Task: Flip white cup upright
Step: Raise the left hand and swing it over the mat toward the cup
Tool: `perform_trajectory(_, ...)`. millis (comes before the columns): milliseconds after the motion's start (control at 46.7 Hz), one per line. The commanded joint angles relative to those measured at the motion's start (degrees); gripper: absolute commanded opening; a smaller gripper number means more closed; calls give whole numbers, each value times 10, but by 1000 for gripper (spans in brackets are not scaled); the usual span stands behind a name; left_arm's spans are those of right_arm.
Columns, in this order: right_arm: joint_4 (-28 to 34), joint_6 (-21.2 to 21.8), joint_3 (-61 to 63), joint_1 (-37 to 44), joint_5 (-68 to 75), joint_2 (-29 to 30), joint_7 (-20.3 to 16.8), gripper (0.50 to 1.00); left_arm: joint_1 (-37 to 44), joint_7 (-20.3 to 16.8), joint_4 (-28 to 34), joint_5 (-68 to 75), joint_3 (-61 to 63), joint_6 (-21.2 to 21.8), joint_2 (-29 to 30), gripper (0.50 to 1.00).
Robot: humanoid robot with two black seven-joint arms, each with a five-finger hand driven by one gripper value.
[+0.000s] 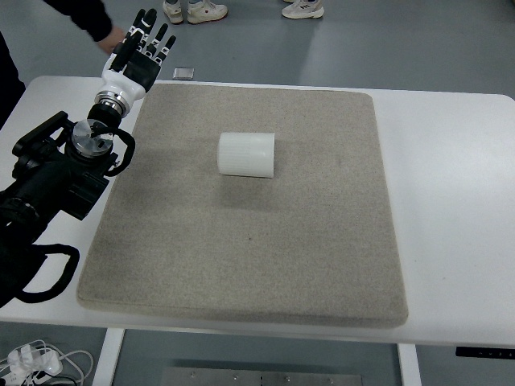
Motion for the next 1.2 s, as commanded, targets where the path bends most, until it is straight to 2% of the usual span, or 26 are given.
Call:
perform_trajectory(0, 0, 0, 0, 0, 0, 0, 0, 952, 0, 0, 0, -2, -2, 0, 0, 996)
perform_trajectory(770, 0, 0, 0, 0, 0, 0, 0, 952, -13, 1, 1, 8, 9, -12, 6, 996)
perform_trajectory(1177, 1, 0, 0, 0, 0, 0, 0, 952, -48, 0, -1, 208, 24, -12, 4, 994)
